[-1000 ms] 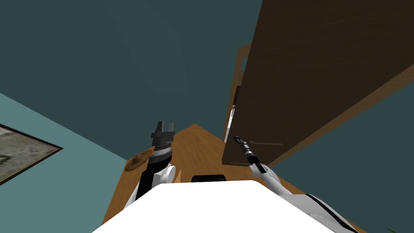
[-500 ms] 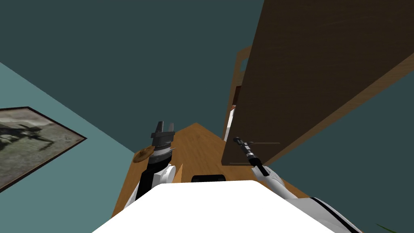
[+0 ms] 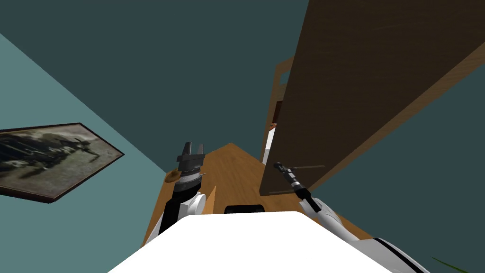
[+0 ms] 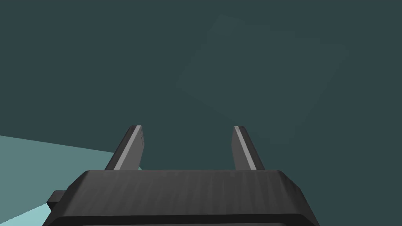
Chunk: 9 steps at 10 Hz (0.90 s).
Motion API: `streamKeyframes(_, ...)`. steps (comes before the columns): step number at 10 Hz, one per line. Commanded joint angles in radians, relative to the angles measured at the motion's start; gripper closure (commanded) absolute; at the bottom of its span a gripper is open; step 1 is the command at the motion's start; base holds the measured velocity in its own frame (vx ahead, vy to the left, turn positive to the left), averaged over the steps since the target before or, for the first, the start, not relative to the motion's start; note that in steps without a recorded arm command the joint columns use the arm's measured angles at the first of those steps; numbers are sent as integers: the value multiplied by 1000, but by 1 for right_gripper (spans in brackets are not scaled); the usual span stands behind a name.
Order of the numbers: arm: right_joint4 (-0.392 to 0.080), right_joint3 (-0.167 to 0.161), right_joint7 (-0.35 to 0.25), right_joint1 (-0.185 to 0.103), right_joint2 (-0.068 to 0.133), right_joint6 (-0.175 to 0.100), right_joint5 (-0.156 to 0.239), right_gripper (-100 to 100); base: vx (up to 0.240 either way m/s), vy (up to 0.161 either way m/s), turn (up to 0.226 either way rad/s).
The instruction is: Pull the door open
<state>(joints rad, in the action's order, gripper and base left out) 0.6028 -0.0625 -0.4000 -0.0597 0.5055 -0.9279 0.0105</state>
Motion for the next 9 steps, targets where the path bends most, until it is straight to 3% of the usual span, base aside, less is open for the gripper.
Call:
streamKeyframes(1,1,-13,-20,13,18,-31,-8,100,-168,-95,94)
streamKeyframes(2,4,-22,-33,22,27,-46,-13,100,-183,-75,95)
streamKeyframes(3,-17,-19,-26,6,18,-44,-11,100,-76,-25,23)
streamKeyframes(4,-22,-28,-40,23,29,-75,-16,100,-125,-68,154)
streamKeyframes(9,-30,-45,-76,70,68,-164,-31,100,-199,-85,128)
